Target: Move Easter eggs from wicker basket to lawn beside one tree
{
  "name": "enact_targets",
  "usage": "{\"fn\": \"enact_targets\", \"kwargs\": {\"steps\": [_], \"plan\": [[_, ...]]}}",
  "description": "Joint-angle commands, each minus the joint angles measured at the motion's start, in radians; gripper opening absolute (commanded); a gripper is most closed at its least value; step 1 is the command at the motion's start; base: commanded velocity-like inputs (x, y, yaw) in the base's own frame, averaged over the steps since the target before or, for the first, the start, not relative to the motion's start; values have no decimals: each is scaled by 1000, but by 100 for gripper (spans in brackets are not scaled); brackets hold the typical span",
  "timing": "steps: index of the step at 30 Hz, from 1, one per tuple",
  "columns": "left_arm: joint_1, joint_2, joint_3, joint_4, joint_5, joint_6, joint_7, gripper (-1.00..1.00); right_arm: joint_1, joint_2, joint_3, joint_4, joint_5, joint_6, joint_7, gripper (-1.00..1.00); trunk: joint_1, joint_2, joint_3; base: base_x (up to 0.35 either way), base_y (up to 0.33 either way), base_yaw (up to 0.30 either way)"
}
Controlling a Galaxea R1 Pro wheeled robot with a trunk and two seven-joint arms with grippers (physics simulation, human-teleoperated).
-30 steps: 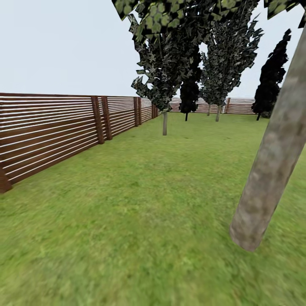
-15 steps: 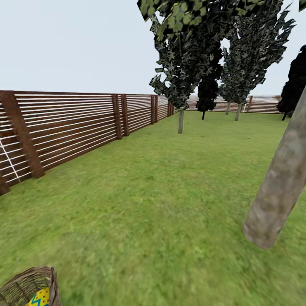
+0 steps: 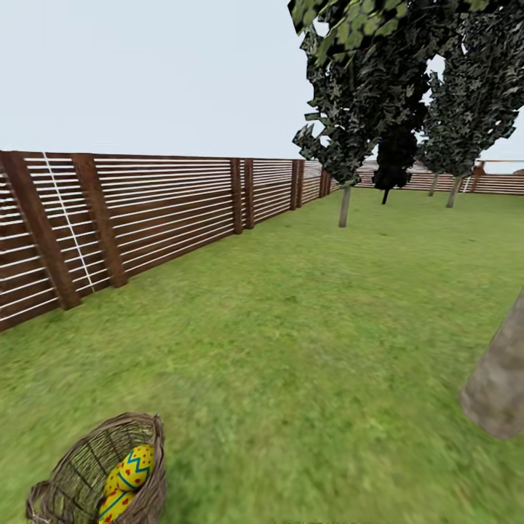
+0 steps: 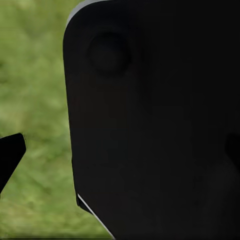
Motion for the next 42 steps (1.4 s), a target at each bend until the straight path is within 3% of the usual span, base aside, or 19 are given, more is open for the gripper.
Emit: {"fn": "enact_targets", "kwargs": {"steps": [1, 14, 42], "plan": [[-1, 0, -1, 1, 0, -3, 1, 100, 0, 0, -1, -1, 0, -1, 0, 100, 0, -1, -2, -106, 266, 263], [-1, 0, -2, 0, -2, -9, 1, 100, 0, 0, -1, -1, 0, -24, 0, 100, 0, -1, -9, -22, 89, 268], [-1, -2, -1, -1, -2, -24, 1, 100, 0, 5, 1, -1, 0, -24, 0, 100, 0, -1, -24, 0, -118, 270]]}}
